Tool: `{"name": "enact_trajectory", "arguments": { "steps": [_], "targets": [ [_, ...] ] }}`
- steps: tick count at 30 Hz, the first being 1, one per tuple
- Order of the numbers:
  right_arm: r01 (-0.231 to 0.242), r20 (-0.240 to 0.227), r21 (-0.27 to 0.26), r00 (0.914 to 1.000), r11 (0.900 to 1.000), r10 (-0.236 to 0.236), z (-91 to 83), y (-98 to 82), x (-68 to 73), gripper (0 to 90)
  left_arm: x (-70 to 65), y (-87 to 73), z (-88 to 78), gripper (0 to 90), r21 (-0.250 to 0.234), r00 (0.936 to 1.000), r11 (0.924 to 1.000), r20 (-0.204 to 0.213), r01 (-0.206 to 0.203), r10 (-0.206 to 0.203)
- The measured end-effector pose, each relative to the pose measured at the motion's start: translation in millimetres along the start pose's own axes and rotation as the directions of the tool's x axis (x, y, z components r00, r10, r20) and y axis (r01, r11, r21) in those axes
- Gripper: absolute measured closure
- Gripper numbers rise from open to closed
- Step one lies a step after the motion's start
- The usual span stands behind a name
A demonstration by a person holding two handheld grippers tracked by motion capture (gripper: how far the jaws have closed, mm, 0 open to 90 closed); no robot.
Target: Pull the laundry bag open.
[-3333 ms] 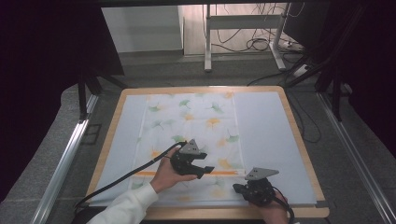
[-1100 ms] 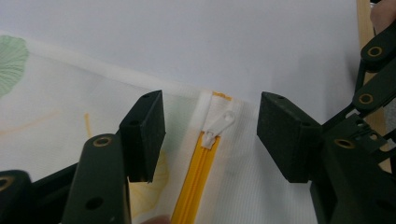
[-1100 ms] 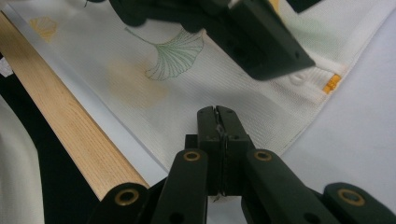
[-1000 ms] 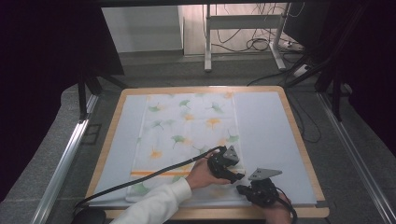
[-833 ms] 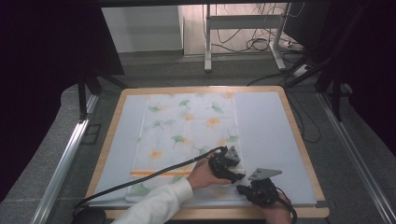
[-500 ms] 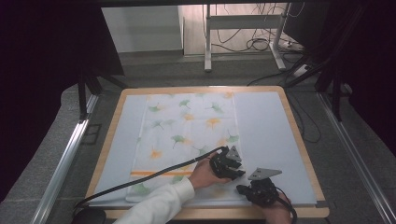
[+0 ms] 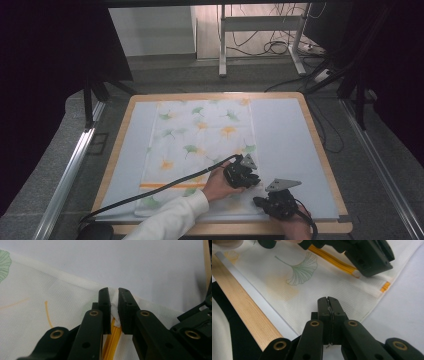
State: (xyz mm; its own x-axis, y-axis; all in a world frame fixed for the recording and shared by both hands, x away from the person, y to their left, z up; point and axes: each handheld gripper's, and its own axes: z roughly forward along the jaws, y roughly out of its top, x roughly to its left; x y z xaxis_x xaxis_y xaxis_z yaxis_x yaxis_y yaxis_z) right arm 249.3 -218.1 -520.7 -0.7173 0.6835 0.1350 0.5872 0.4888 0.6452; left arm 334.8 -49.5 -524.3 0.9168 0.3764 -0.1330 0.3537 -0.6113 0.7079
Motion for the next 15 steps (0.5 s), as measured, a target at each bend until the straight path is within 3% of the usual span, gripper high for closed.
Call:
{"name": "enact_trajectory", "arguments": {
  "steps": [15],
  "targets": [
    [-0.024,0.033,-0.012,0.9992,1.0,0.025,3.2,5.8,-5.8,88.7,0.6,-1.9,0.7,81.8,-0.011,0.9999,0.9999,0.005,0.011,-0.011]
  ]
}}
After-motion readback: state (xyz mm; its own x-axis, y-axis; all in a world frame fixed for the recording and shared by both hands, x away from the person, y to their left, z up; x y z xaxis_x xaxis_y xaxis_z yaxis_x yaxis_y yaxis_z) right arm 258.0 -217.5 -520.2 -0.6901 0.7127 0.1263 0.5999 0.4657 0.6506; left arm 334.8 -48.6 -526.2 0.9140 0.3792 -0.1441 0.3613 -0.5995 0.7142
